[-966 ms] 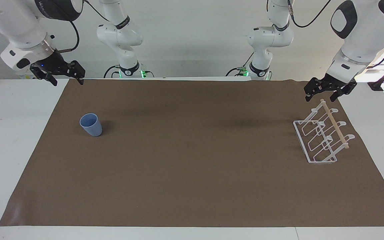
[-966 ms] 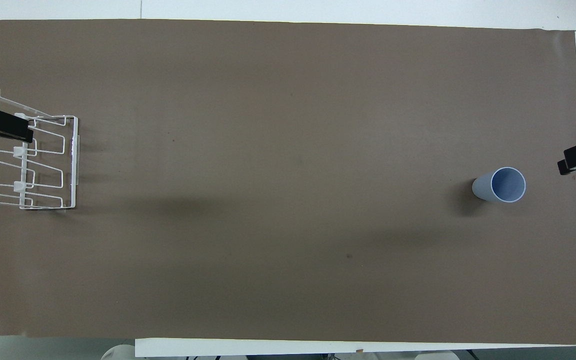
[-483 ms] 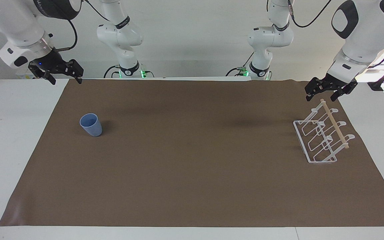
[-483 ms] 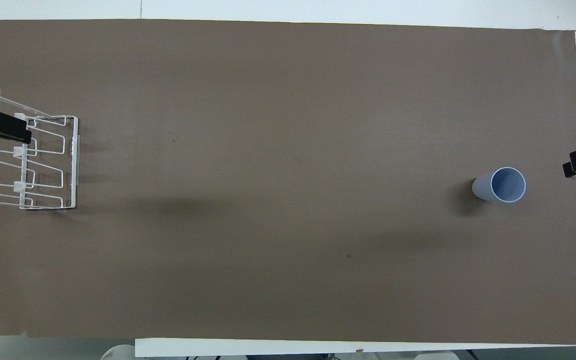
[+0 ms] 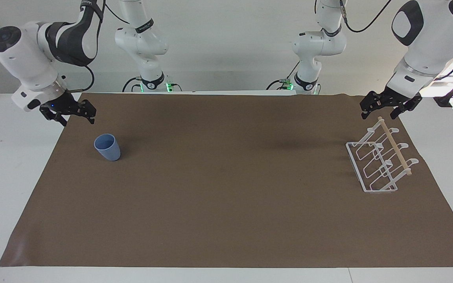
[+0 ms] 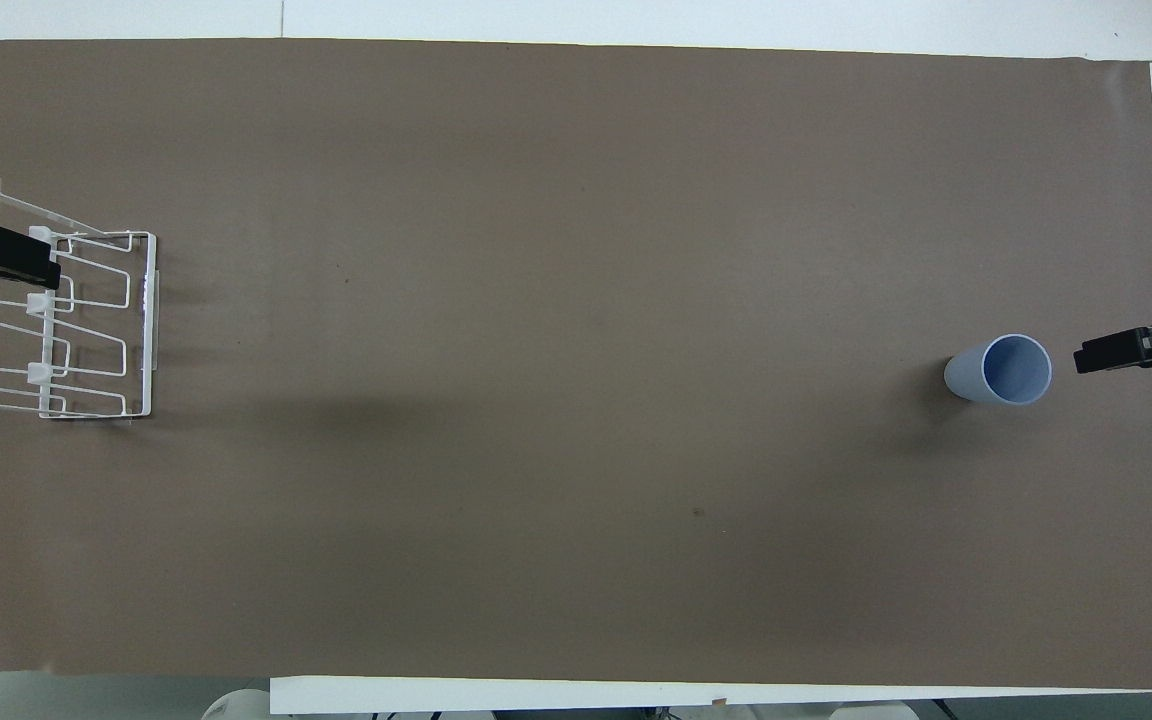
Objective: Hang cup on cup holder
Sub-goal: 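Move the right gripper to the light blue cup and grasp it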
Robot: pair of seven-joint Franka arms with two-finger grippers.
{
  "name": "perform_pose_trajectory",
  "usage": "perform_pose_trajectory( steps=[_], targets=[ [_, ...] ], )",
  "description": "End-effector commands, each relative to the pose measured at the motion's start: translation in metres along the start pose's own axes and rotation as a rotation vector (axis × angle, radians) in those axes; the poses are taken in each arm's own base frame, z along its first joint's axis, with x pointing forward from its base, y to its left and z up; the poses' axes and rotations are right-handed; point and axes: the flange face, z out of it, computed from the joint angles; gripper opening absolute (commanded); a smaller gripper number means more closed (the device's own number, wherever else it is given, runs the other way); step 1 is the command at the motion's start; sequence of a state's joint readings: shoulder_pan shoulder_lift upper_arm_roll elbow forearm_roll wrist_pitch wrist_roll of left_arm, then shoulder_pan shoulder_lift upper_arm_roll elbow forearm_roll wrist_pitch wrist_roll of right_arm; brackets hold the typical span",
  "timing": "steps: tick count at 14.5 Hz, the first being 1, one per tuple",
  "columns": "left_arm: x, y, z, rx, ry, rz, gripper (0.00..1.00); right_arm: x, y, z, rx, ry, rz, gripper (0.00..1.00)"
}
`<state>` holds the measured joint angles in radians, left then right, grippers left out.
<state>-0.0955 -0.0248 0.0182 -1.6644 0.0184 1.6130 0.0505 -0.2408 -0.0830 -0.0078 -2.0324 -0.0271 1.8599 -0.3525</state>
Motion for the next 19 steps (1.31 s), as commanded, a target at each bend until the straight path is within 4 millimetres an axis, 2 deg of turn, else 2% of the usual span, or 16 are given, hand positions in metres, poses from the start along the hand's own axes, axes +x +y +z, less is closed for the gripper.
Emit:
perform_pose_trajectory(
  steps=[1,2,4,5,7,9,12,16,17,19],
  targets=[
    [-0.009,-0.008,-0.003,0.016,-0.005,-0.006,1.00,0.003,0.003,0.021,0.002,0.027,-0.027,1.00],
    [-0.009,-0.008,-0.003,0.016,-0.007,-0.006,1.00,-0.002,0.012,0.033,0.004,0.026,-0.011,1.00],
    [-0.010,-0.008,-0.002,0.016,-0.008,-0.006,1.00,-0.004,0.011,0.059,0.017,-0.005,-0.004,0.93],
    [-0.010,-0.008,-0.002,0.016,-0.008,-0.006,1.00,-0.003,0.011,0.068,0.020,-0.009,0.004,0.92],
    [-0.011,-0.010,0.000,0.015,-0.010,-0.011,1.00,0.001,0.008,0.074,0.020,-0.012,0.015,0.92],
    [-0.012,-0.010,-0.002,0.016,-0.007,-0.011,1.00,0.001,0.009,0.076,0.019,-0.008,0.021,0.86],
    [-0.011,-0.010,-0.001,0.016,-0.005,-0.012,1.00,-0.001,0.008,0.102,0.030,-0.034,0.021,0.78],
    [-0.012,-0.010,0.001,0.016,-0.004,-0.032,1.00,0.000,0.005,0.111,0.035,-0.051,0.027,0.72],
    [-0.011,-0.009,0.001,0.016,-0.002,-0.033,1.00,0.000,0.001,0.113,0.035,-0.054,0.041,0.67],
    [-0.011,-0.009,0.001,0.016,-0.001,-0.033,1.00,0.000,-0.002,0.117,0.037,-0.061,0.033,0.44]
  ],
)
